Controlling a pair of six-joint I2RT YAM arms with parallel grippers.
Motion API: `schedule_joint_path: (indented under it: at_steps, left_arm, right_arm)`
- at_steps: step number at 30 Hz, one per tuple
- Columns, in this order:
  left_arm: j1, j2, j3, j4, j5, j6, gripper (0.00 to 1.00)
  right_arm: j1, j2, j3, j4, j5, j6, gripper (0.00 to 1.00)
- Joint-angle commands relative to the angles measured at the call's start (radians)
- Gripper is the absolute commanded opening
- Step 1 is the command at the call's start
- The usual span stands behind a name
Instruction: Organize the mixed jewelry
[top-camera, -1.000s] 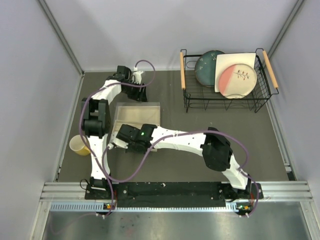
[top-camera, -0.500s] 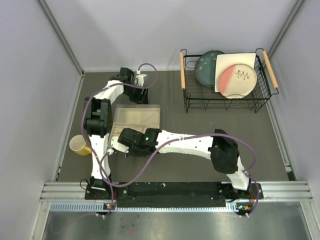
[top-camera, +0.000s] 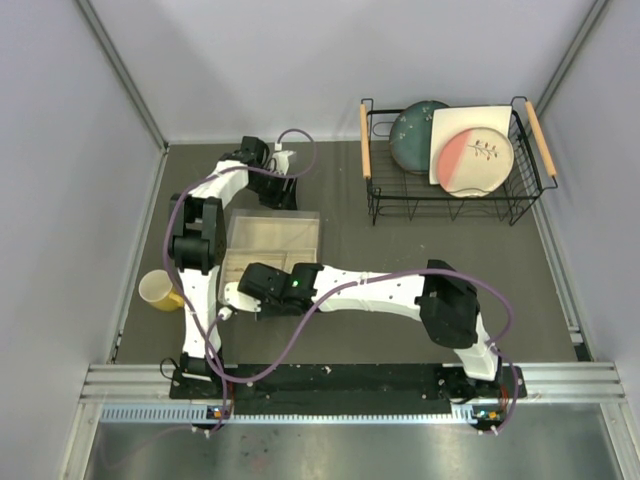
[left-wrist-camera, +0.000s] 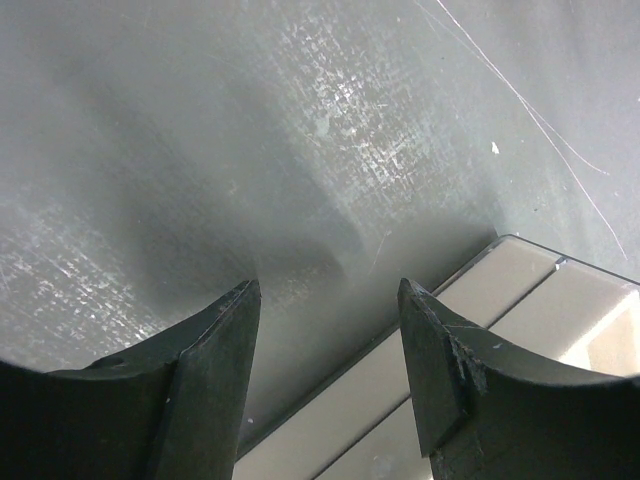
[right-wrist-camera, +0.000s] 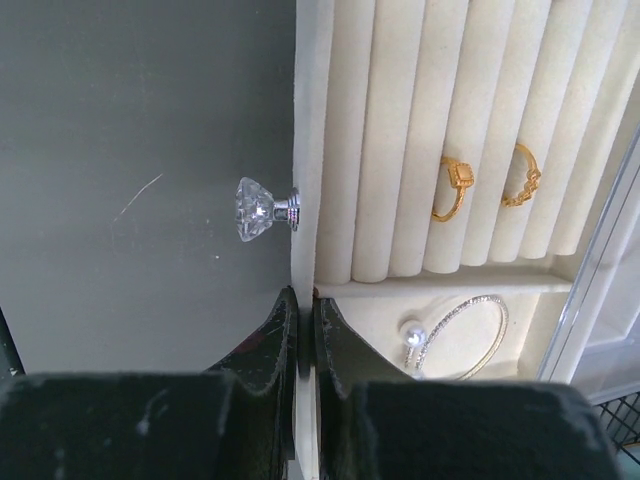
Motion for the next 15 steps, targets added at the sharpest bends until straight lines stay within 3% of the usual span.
schedule_joint_path:
  at_steps: [1, 15]
  left_arm:
    - [-0.008, 0.005, 0.031, -0.011, 0.02, 0.015, 0.63]
    - [-0.021, 0.002, -0.006, -0.003, 0.029, 0.015, 0.61]
  right_arm:
    - [0.015, -0.047, 0.044, 0.082, 0.1, -0.018, 0.0]
    - [-0.023, 0.027, 0.159, 0.08, 0.177, 0.024, 0.0]
